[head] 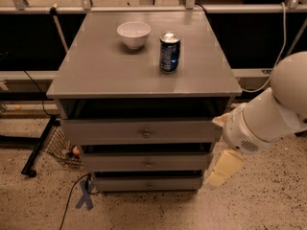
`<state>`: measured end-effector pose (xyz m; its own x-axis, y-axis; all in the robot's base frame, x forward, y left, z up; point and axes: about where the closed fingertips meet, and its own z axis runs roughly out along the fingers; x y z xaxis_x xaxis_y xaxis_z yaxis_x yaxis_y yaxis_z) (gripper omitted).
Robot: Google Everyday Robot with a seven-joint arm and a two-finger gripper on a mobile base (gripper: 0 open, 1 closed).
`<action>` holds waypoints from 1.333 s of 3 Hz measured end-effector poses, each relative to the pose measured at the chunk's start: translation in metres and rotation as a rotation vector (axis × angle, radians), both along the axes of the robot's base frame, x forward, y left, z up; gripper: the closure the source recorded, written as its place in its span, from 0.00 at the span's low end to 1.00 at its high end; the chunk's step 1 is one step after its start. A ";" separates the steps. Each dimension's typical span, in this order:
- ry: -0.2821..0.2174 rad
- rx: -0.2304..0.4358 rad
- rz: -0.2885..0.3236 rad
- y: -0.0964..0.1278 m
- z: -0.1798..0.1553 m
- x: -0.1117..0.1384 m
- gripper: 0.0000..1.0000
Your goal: Open middle drawer
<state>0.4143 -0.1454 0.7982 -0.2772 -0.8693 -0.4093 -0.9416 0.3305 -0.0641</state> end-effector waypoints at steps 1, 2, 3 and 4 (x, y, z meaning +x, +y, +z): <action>0.016 0.038 -0.005 0.009 -0.025 -0.003 0.00; 0.033 0.109 -0.033 0.025 -0.068 -0.002 0.00; 0.040 0.169 -0.060 0.038 -0.102 0.006 0.00; 0.041 0.169 -0.060 0.038 -0.102 0.006 0.00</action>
Offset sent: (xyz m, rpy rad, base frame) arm 0.0029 0.0346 -0.1036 0.1653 0.0328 -0.0643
